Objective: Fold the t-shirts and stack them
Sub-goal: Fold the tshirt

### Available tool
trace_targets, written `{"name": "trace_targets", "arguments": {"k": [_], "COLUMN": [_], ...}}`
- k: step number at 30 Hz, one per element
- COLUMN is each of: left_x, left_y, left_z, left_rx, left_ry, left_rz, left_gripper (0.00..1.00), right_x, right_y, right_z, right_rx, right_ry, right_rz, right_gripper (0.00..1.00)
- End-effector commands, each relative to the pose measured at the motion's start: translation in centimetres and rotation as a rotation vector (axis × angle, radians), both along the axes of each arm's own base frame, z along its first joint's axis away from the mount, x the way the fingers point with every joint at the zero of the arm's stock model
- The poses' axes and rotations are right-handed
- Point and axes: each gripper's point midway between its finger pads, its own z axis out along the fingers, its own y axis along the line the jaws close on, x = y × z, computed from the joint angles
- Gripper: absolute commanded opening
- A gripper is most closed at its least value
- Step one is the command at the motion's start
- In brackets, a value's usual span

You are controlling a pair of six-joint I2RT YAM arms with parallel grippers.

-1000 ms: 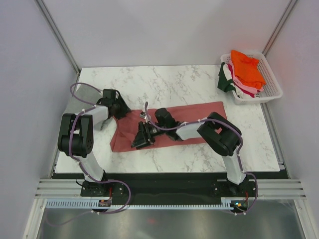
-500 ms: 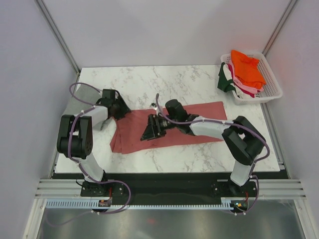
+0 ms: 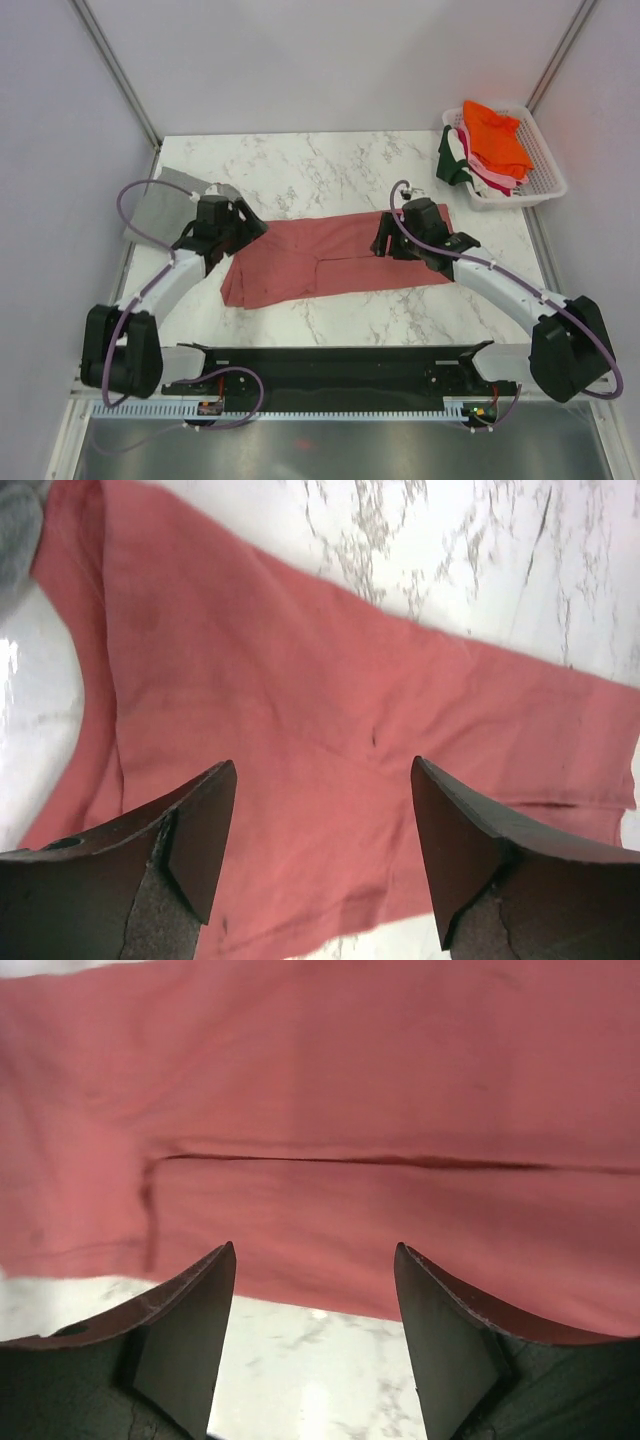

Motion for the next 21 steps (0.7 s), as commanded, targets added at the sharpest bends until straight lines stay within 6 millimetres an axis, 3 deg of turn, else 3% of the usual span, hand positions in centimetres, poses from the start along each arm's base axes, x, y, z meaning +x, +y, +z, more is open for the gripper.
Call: {"name": "trace_targets", "arguments": {"k": [1, 4, 7, 8, 14, 21], "left_x": [-2.7, -4.3, -5.7, -6.6, -9.2, -10.6], "left_y": [0.7, 0.4, -0.1, -0.3, -0.5, -0.2], "left_z": [0.3, 0.7, 0.1, -1.0, -3.8, -3.8], "left_rx": [-0.011, -0.038, -0.061, -0.081, -0.136, -0.118], "left_ry": [0.007, -0.008, 0.021, 0.053, 0.156, 0.154], "left_rz": [0.086, 0.069, 0.04, 0.037, 0.079, 0.098], "left_gripper": [0.79, 0.78, 0.76, 0.76, 0.72, 0.72], "right_x": [-0.1, 0.3, 1.2, 1.8, 2.3, 0.5], "right_y": [-7.0, -10.5, -13.3, -14.6, -16.0, -17.3], "right_z": [-1.8, -2.2, -2.9, -3.5, -4.8, -6.5], "right_rx": [-0.204, -0.251, -0.259, -0.262, -0.298, -0.331], "right_ry": [-0.014, -0.021, 0.015, 0.043, 0.079, 0.109], "right_rz": [-0.266, -0.411, -0.525, -0.583, -0.635, -0.669], "right_gripper": [0.72, 0.69, 0.66, 0.64, 0.62, 0.59]}}
